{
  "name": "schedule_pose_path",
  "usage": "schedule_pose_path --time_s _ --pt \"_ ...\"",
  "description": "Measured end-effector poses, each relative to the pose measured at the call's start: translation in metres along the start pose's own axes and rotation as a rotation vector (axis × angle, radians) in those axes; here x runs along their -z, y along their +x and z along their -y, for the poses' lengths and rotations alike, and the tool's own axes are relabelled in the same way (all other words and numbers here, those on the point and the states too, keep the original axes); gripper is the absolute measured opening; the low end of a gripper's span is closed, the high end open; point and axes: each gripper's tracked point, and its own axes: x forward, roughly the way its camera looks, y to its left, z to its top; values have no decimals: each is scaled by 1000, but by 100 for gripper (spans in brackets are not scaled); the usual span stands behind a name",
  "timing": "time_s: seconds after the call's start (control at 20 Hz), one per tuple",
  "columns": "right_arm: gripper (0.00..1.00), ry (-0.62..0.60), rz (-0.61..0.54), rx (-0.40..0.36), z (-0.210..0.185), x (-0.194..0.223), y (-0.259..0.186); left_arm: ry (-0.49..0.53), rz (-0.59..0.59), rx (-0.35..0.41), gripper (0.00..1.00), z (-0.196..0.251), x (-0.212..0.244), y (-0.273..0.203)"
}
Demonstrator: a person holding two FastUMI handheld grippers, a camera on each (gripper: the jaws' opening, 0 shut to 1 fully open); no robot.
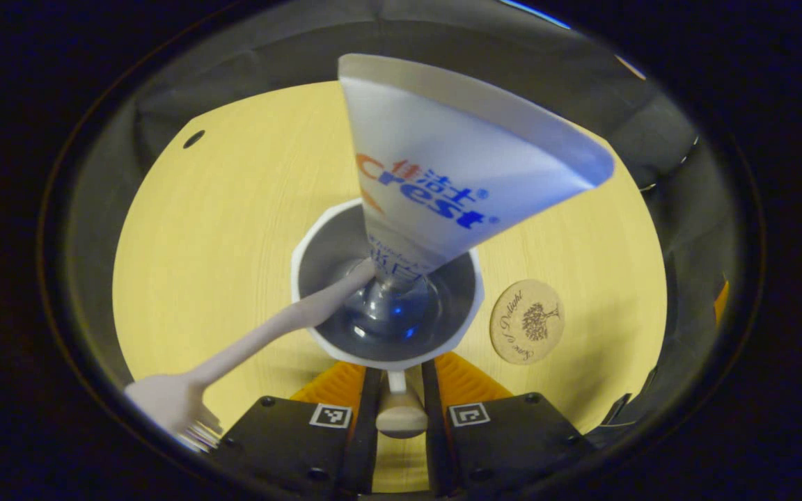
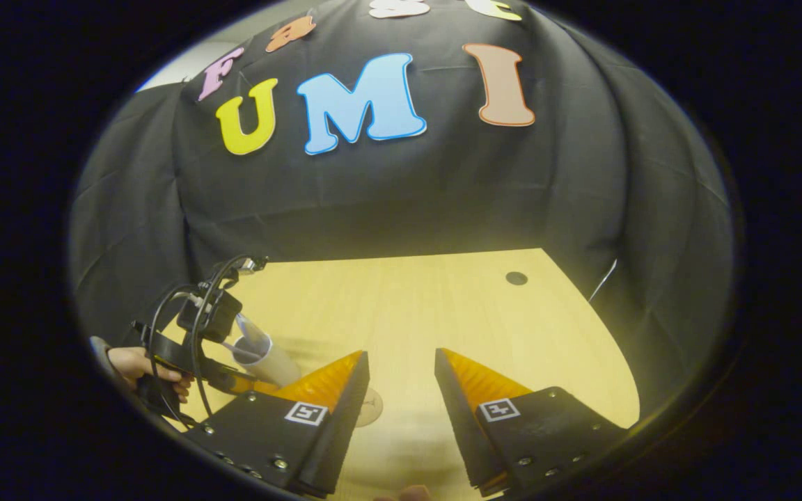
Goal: Put the toothbrush and toothpaste on the desktop into the cup, then pick up the cup and place it on the coaster on the desktop.
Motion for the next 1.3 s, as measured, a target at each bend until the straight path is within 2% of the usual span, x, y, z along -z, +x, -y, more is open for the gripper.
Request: schedule_pose_path --time_s 0.25,0.45,0.55,0.65,0.85,1.3 --pt "65 8 -10 10 4 3 -2 -7 27 20 34 1 -3 -1" --pt "67 21 -11 20 7 2 -3 -7 59 66 34 14 -5 -7" --pt "65 29 -15 18 7 3 -2 9 92 71 34 21 -8 -9" --pt "65 31 -15 16 5 2 -3 23 103 86 29 30 -11 -13" --pt "63 27 -16 14 4 4 -6 50 132 111 30 48 -13 -16" --pt "64 58 -8 24 10 4 -12 159 97 166 30 98 10 -29"
